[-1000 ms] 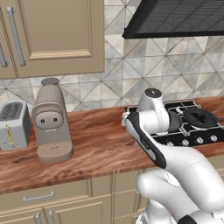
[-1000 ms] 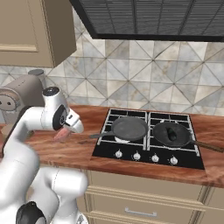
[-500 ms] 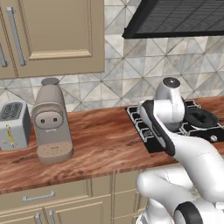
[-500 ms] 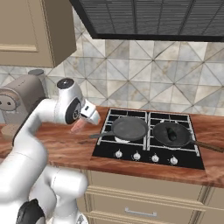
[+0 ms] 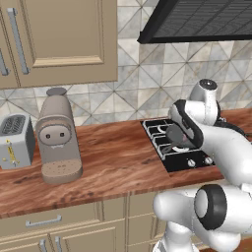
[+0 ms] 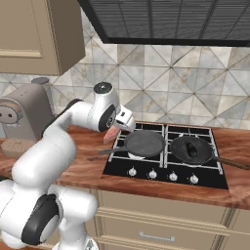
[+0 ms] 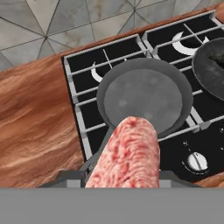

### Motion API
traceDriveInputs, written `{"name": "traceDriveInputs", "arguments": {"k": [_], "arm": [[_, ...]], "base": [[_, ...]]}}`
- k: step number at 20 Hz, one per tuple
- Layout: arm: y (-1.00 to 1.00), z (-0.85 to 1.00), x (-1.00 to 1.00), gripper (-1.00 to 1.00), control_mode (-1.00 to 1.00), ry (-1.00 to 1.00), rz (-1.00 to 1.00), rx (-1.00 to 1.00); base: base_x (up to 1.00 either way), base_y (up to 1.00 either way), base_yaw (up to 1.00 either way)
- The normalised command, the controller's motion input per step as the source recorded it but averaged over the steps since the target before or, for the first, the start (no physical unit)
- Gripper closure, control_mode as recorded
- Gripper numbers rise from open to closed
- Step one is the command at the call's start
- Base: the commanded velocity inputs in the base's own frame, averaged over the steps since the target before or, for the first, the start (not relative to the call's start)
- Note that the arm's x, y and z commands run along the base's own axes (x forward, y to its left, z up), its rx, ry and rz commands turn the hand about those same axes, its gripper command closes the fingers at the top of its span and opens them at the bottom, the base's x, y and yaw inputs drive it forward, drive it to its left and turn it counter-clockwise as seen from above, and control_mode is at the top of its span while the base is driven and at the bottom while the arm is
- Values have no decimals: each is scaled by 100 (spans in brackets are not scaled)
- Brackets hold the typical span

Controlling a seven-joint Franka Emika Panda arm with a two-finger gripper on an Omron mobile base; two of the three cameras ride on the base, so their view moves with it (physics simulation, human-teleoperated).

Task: Place both pans onto different burners. Then place the eggplant and the steak on different pans.

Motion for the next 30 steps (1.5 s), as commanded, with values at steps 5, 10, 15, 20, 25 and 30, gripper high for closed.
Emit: {"name": "traceDriveInputs", "arguments": {"k": [5,10,15,20,25,30], "arm": [[-44,-10,42,100,-100,0,7,0],[-29,-31,44,100,-100,0,9,0],[-16,-46,43,100,-100,0,10,0],[-15,-29,31,100,-100,0,9,1],[-10,-23,24,100,-100,0,8,0],[-9,-34,16,100,-100,2,8,0]], "base": [[0,0,0],[0,0,0],[0,0,0],[0,0,0],[0,0,0],[0,0,0]]}}
